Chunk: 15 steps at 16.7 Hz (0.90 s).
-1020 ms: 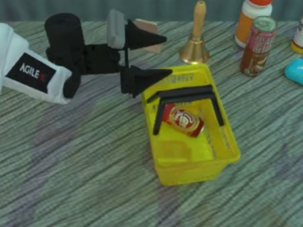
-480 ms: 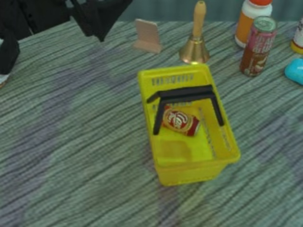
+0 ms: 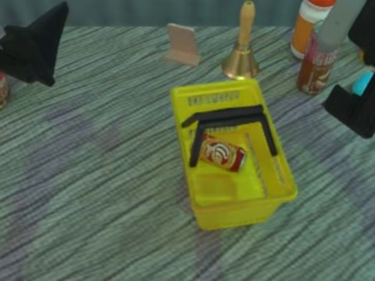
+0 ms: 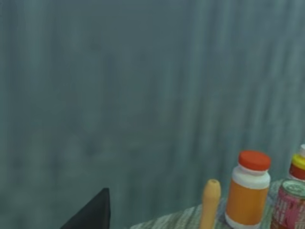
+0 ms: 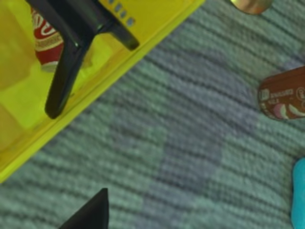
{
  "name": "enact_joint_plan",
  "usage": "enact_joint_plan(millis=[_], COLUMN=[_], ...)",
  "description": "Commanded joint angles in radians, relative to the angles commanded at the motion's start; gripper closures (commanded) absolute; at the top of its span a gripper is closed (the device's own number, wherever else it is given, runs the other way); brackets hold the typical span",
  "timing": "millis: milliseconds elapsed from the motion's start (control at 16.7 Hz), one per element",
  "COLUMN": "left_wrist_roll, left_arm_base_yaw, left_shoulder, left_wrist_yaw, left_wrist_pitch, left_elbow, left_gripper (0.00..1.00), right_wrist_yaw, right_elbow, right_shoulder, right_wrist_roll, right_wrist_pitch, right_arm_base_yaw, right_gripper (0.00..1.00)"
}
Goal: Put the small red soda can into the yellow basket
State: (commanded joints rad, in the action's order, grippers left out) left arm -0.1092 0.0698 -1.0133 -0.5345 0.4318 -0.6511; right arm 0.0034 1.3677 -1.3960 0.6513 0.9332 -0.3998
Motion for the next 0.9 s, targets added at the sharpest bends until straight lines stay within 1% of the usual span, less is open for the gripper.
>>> enact_joint_plan(millis=[240, 360, 480, 660, 780, 900], left_wrist_roll=[0.014, 0.031, 0.051, 0.08, 0.096, 0.106], left_arm_base_yaw=[-0.042, -0.058, -0.07, -0.083, -0.087, -0.089], left_shoulder=[0.393, 0.568, 0.718, 0.892, 0.963, 1.004], left_wrist_yaw=[0.203, 0.292, 0.369, 0.463, 0.504, 0.528], left_wrist_pitch=[-0.18, -0.255, -0.316, -0.385, -0.412, -0.428], left_elbow=[0.245, 0.354, 0.45, 0.564, 0.614, 0.644], left_gripper=[0.0, 0.0, 0.0, 0.0, 0.0, 0.0], right_wrist_yaw=[0.0, -0.001, -0.001, 0.0, 0.0, 0.0], right_elbow=[0.331, 0.476, 0.603, 0.753, 0.822, 0.862], right_shoulder=[-0.34, -0.488, -0.617, -0.77, -0.838, -0.879], right_wrist_roll=[0.158, 0.228, 0.288, 0.36, 0.392, 0.411], right_wrist_pitch=[0.227, 0.327, 0.413, 0.514, 0.56, 0.587], right_arm_base_yaw=[-0.098, -0.141, -0.178, -0.222, -0.242, -0.254], right_gripper=[0.0, 0.0, 0.0, 0.0, 0.0, 0.0])
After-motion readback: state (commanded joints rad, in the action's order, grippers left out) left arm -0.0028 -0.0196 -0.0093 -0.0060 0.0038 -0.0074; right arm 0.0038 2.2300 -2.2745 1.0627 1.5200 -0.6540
